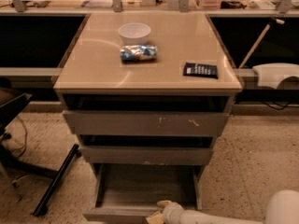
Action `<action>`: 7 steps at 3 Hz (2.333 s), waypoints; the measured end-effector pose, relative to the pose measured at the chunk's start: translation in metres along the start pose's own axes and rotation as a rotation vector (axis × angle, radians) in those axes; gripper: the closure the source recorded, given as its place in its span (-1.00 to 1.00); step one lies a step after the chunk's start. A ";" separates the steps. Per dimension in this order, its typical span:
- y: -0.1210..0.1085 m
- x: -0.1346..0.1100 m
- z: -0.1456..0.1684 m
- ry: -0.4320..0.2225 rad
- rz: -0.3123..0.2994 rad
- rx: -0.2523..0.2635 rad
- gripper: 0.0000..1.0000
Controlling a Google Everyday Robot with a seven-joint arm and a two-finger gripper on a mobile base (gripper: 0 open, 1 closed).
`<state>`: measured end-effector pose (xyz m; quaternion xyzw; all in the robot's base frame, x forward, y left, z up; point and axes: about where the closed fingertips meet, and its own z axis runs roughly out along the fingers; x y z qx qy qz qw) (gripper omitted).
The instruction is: Open bottom drawer
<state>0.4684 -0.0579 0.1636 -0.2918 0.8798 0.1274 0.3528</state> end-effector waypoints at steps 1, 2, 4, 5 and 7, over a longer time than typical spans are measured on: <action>0.001 -0.003 -0.005 0.000 0.000 0.000 1.00; 0.001 -0.003 -0.005 0.000 0.000 0.000 0.62; 0.001 -0.003 -0.005 0.000 0.000 0.000 -0.31; 0.001 -0.003 -0.005 0.000 0.000 0.000 -0.78; 0.001 -0.003 -0.005 0.000 0.000 0.000 -1.00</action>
Offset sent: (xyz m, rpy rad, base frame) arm -0.0010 -0.0003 0.0056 0.0000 0.0000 0.0001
